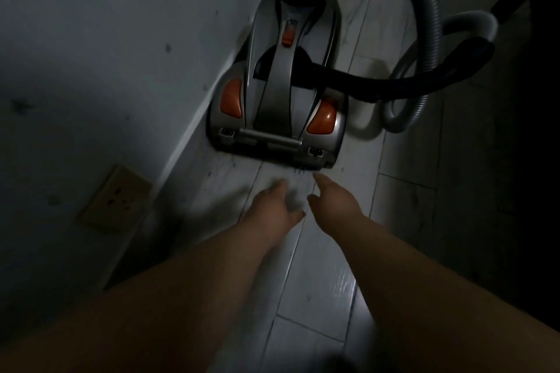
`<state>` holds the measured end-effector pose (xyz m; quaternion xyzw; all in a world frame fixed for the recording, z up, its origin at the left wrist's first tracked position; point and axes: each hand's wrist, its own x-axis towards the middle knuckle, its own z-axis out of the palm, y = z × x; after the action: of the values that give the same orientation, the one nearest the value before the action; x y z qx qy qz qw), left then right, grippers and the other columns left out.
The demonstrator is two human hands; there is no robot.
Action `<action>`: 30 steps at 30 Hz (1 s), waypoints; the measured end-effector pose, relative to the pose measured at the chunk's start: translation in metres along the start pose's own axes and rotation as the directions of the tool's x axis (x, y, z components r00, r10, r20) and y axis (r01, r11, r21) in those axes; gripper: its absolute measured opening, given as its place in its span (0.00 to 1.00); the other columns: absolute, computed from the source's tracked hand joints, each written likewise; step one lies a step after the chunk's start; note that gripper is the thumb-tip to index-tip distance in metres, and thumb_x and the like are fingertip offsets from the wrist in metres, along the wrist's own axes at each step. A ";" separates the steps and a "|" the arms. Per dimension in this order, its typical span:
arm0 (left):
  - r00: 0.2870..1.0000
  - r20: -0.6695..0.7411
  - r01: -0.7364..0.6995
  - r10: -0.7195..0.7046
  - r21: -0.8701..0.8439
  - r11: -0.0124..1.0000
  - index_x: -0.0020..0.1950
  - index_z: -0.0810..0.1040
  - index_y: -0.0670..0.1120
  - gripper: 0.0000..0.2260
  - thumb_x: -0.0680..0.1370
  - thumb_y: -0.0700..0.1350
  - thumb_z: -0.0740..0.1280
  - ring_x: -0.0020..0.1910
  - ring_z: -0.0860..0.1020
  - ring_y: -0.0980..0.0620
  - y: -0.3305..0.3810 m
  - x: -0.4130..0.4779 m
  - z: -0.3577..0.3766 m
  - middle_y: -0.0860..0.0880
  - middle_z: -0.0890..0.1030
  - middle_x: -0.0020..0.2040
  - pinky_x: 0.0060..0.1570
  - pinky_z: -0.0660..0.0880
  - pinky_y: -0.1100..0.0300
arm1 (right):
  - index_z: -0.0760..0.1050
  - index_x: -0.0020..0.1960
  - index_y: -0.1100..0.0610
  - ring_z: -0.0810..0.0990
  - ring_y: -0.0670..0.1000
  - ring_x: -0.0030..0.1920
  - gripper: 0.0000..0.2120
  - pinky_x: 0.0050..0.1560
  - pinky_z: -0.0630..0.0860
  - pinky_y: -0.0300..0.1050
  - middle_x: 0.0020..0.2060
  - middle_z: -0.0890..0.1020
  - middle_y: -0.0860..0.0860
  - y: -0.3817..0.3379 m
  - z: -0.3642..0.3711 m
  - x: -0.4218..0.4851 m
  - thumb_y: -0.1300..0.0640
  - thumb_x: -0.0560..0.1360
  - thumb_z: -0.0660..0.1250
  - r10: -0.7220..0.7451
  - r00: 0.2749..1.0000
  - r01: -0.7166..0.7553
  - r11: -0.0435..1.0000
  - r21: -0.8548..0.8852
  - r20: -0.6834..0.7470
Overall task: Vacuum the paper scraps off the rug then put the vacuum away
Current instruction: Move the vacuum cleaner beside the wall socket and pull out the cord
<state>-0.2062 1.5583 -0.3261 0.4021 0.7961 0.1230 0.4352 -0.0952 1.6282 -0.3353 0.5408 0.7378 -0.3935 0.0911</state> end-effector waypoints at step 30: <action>0.752 -0.194 -0.182 0.631 0.858 0.480 0.75 0.55 0.45 0.33 0.71 0.51 0.57 0.74 0.54 0.43 -0.014 0.071 0.007 0.43 0.53 0.76 0.69 0.54 0.42 | 0.71 0.55 0.66 0.75 0.51 0.37 0.10 0.46 0.75 0.39 0.39 0.75 0.57 0.034 0.061 0.153 0.62 0.85 0.52 0.235 0.923 -0.345 0.158 0.925 0.304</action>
<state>-0.2290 1.6008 -0.3800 0.6905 0.7201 -0.0453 -0.0520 -0.1441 1.7015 -0.4780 0.5907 0.2093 -0.7630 -0.1583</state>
